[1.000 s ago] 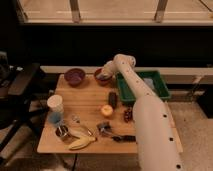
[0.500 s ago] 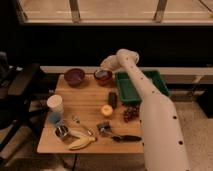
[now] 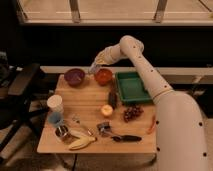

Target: Place towel in plastic cup

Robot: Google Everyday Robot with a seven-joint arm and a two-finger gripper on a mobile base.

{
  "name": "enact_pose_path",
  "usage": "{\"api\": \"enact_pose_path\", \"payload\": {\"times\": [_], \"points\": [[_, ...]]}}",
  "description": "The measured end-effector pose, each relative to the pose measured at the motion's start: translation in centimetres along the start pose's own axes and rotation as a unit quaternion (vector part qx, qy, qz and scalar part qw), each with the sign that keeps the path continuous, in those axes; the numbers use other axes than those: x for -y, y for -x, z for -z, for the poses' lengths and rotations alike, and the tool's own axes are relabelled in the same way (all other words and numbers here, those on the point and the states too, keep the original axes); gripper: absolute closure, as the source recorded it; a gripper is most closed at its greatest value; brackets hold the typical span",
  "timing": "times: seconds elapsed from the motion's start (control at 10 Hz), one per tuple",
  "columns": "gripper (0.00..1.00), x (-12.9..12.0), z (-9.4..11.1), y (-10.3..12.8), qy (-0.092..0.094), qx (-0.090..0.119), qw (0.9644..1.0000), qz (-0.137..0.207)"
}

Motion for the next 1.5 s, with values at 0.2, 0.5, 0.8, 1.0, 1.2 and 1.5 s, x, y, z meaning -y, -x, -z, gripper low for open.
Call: {"api": "enact_pose_path", "payload": {"times": [0.2,0.5,0.8,1.0,1.2,1.5], "points": [[1.00,0.0,-0.1,0.1,0.000,0.000,1.0000,0.001],[1.00,0.2,-0.2,0.4,0.005,0.009,0.9999,0.006],[1.00,-1.6,-1.3,5.4,0.023,0.046,0.9981,0.033],[1.00,-4.1,-2.0,10.0,0.038,0.074,0.9953,0.049],[1.00,-7.7,-2.6,15.8,0.061,0.118,0.9889,0.067],[1.00,-9.7,-2.3,19.2,0.077,0.157,0.9809,0.084]]}}
